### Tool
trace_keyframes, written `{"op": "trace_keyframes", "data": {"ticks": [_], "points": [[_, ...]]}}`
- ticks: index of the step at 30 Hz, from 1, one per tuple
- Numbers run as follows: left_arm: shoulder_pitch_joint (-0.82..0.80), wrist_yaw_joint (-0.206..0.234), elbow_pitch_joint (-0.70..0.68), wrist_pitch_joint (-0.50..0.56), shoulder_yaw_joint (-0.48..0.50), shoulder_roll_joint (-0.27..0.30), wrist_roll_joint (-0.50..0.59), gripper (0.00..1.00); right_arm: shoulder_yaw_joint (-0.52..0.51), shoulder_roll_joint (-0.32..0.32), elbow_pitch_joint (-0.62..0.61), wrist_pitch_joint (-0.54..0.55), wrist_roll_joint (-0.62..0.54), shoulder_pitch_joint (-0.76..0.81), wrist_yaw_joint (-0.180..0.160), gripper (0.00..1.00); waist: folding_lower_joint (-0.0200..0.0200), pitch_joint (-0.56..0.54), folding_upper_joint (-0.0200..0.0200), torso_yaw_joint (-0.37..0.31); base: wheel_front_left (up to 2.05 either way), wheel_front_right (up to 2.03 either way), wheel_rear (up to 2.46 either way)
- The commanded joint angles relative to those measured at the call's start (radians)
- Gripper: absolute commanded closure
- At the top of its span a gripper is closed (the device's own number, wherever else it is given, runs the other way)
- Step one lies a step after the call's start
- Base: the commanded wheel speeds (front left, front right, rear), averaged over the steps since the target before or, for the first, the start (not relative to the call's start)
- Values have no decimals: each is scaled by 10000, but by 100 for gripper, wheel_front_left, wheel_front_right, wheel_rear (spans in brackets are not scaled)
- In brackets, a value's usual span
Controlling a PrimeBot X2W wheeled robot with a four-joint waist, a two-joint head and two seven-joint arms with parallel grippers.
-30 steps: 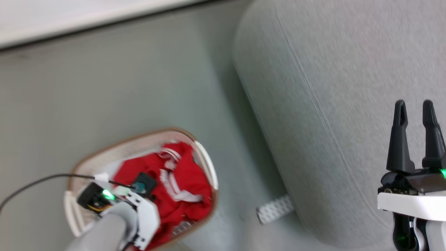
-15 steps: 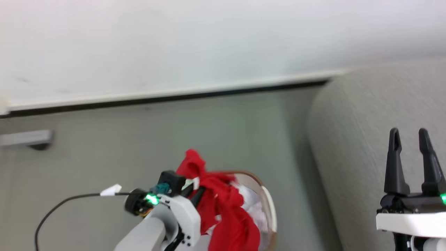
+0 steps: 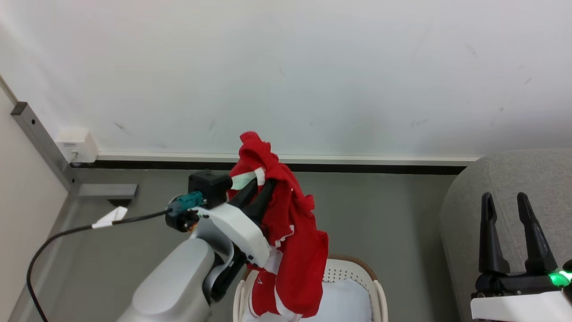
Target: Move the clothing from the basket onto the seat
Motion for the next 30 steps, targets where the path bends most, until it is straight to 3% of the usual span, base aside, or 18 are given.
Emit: {"op": "trace_keyframes", "data": {"ticks": [1,10,16,24,30], "points": [[-92,56,-247,80,63,60,-194,100,43,-26,26,-20,84,126,-21,0,2,-68,0,57,0,0,0],[-360,899,-3044,1040,766,569,-599,100,413,-24,111,-20,39,297,-21,0,2,-146,0,64,0,0,0],[6,1303,-3905,1316,915,779,-730,100,630,-24,129,-20,30,306,-21,0,2,-118,0,-60,0,0,0],[356,1409,-4242,1355,758,801,-777,100,1102,-23,173,-20,-221,221,-21,0,2,-74,0,-104,0,0,0],[404,1376,-4320,1364,630,712,-820,100,2548,-64,429,-20,-476,-42,-21,0,2,-54,0,4,0,0,0]]}}
